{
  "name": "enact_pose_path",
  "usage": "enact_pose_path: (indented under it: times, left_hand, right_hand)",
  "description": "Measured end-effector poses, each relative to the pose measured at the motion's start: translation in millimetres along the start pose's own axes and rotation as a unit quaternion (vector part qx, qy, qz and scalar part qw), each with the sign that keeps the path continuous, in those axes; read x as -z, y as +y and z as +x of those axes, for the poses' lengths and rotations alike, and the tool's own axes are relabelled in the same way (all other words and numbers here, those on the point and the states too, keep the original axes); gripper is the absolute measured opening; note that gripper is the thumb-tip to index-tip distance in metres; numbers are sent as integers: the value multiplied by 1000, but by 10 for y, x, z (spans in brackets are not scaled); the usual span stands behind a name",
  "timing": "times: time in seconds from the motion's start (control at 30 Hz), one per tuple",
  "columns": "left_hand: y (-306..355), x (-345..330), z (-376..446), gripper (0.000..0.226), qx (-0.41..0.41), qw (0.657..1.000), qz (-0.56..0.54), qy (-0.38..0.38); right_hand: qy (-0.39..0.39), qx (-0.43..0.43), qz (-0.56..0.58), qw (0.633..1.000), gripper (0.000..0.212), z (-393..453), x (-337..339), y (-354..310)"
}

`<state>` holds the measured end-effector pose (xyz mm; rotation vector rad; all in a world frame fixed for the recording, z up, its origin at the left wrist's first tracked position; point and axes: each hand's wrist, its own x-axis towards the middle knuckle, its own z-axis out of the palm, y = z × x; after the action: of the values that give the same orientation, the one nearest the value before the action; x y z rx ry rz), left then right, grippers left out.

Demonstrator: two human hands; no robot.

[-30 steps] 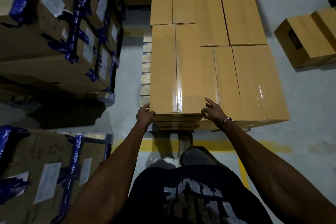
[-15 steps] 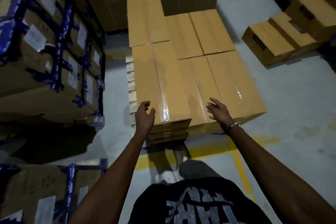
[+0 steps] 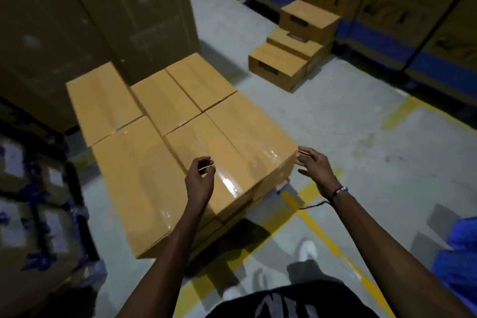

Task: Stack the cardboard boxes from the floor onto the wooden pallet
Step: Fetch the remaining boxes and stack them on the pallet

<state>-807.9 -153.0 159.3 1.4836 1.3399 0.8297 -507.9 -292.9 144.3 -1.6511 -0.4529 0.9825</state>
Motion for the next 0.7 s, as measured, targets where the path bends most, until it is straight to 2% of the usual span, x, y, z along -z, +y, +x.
enact_pose_path:
  times: [0.37,0.7]
  left_hand:
    - [934,-2257,443,11,-19,998,-49,-32]
    - [1431,-3411,1024,8,-18,998,-43,-52]
  right_hand:
    - [43,15,22,999,36,902,2072,-491]
    - [82,7,68,994,20,1816,2995,-944]
